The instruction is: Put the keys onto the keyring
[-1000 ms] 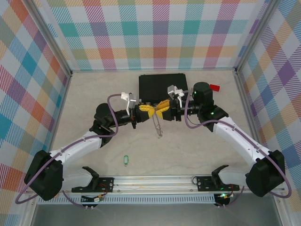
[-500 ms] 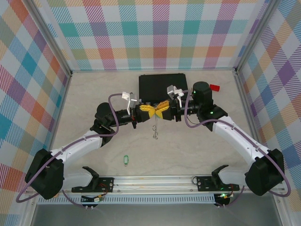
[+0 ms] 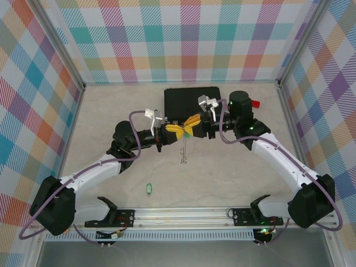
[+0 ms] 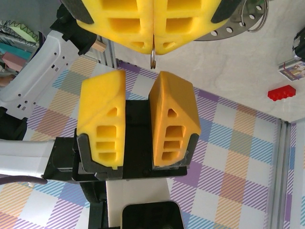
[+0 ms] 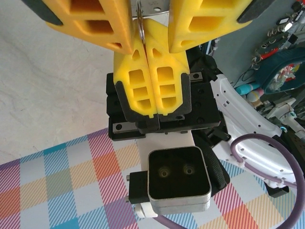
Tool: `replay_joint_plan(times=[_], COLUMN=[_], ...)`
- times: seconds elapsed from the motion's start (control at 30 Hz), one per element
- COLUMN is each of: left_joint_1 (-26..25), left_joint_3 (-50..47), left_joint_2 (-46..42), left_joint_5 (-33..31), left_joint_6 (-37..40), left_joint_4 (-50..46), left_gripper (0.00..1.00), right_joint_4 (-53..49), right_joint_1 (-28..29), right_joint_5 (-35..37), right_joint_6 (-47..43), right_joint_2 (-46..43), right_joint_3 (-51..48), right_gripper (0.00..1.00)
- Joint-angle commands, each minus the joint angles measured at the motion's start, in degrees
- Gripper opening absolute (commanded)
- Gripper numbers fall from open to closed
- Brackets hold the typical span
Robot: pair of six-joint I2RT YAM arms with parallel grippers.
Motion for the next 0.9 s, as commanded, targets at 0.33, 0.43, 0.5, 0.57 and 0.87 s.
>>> replay_joint_plan(times=[0.33,0.43,0.5,0.57,0.87], left_joint_1=[0.4,0.5,0.5,0.4,0.5], left_joint_3=[2.8,3.1,3.1,3.1,3.1], left_joint_2=[-1.2,-1.0,-0.7,-0.6,-0.2], left_joint_5=[0.8,1.1,1.2,1.0,0.9], left_joint_6=[0.1,-0.1,-0.3,-0.3,-0.7], left_joint_4=[1.9,1.8,1.7,1.8,2.4], left_gripper=[0.0,0.0,0.0,0.0,0.0], right_joint_4=[-2.5,-2.3,-2.2,-2.0,-2.2], right_joint_1=[-0.3,-0.2,-0.1,-0.1,-0.2], right_joint_5=[-1.6,-1.7,-1.7,-1.9,-1.6], right_joint_6=[-2.0,-2.1,-1.9,-1.9,-2.3], right_joint_2=[0.6,0.8,0.8,0.8,1.2], right_joint_3=[-0.7,-0.6,-0.6,-0.6,-0.9], right_gripper=[0.24,0.23,0.22,0.2,0.14])
